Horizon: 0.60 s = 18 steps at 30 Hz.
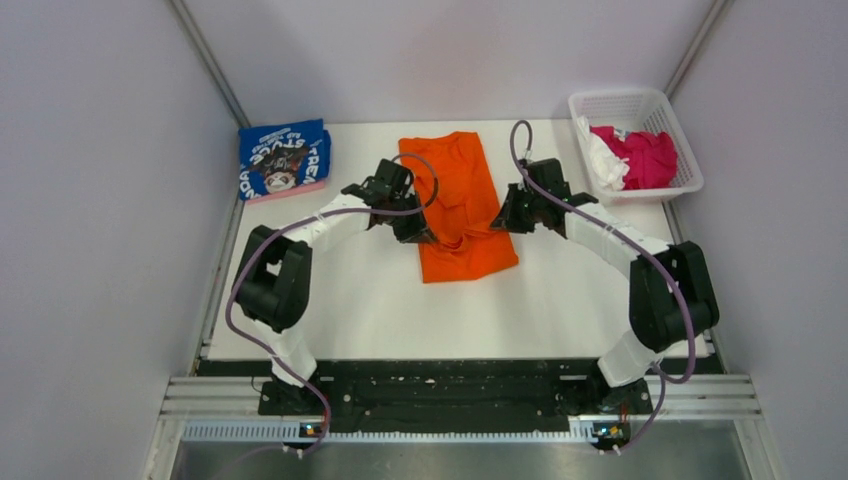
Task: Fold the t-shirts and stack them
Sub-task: Fold the folded rectangular tshirt in 1/3 of the way
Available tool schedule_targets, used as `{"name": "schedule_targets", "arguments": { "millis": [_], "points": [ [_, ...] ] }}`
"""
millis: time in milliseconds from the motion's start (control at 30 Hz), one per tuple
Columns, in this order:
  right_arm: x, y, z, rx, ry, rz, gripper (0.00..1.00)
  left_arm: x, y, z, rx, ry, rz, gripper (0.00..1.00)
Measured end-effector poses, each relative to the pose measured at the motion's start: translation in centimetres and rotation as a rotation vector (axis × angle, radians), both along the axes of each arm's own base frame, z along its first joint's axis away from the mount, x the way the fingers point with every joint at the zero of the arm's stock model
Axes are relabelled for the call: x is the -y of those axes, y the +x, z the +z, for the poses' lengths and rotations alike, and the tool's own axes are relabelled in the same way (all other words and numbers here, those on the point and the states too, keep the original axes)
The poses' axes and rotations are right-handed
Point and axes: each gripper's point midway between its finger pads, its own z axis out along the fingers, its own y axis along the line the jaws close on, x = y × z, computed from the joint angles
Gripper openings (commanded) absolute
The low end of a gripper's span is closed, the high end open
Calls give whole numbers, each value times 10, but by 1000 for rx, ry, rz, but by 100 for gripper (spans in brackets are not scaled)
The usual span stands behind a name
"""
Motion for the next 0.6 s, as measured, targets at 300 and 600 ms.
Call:
{"name": "schedule_targets", "arguments": {
  "millis": [300,600],
  "points": [
    [1,69,-12,35,-25,-59,0,-27,75,-10,17,-31,88,2],
    [-3,112,-37,25,-41,-68,60,-28,110,-19,25,-57,77,99]
  ]
}}
